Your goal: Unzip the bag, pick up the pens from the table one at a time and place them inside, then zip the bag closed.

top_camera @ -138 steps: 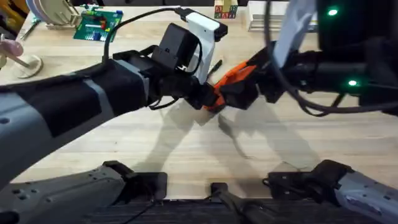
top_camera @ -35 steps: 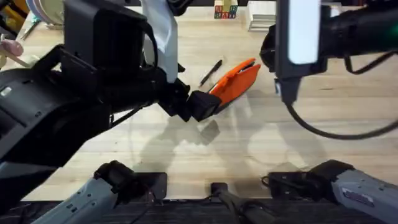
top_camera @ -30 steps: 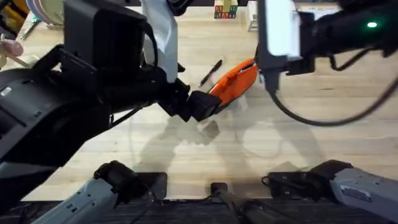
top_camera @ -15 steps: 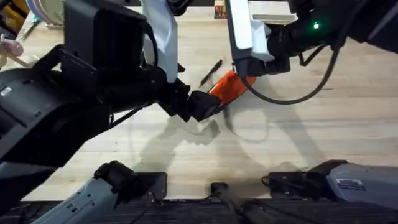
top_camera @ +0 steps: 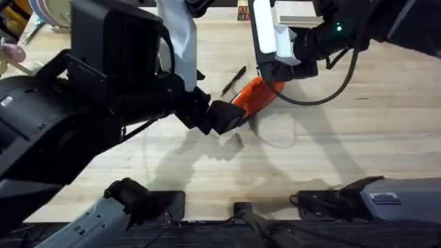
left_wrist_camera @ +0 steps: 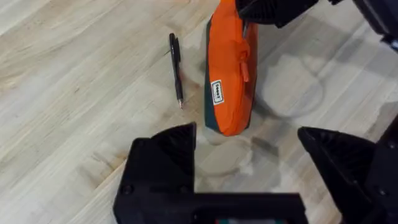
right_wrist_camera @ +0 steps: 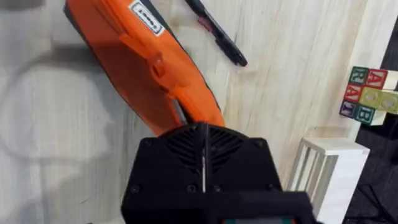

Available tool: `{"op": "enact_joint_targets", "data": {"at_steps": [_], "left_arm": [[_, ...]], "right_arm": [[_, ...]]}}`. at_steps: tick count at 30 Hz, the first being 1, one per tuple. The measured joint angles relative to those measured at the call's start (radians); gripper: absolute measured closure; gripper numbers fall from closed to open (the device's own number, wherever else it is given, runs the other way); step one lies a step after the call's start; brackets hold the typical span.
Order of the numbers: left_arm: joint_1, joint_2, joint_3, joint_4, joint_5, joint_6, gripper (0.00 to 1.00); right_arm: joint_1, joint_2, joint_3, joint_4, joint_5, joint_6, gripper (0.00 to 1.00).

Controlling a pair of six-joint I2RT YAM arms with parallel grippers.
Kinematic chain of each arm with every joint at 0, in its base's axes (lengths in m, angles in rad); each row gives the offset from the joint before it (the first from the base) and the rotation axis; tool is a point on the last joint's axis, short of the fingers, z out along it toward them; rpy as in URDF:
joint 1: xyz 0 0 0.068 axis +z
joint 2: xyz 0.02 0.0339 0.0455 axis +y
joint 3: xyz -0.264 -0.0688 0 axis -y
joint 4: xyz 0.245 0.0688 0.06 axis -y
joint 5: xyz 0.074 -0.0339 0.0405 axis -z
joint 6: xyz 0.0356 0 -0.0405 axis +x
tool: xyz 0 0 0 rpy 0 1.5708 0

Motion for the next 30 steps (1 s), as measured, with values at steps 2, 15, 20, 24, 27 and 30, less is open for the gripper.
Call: {"op": "enact_joint_targets", "data": {"at_steps": [2,15,20,24,27,30], "left_arm": [[0.0,0.0,0.0,0.0,0.0,0.0,0.006],[0.0,0.0,0.0,0.0,0.0,0.0,0.007],[0.0,0.0,0.0,0.0,0.0,0.0,0.007],[0.0,0.0,0.0,0.0,0.0,0.0,0.007],[0.0,0.0,0.0,0.0,0.0,0.0,0.007],[0.0,0.0,0.0,0.0,0.0,0.0,0.007]], "right_arm": [[-0.001,0.004,0.0,0.001,0.0,-0.002,0.972],[-0.001,0.04,0.0,-0.028,-0.004,-0.002,0.972],[-0.001,0.071,0.004,-0.03,-0.042,-0.019,0.971],[0.003,0.103,0.005,-0.03,-0.054,-0.025,0.972],[0.012,0.124,0.005,-0.03,-0.054,-0.029,0.972],[0.017,0.139,0.006,-0.029,-0.054,-0.033,0.972]]}}
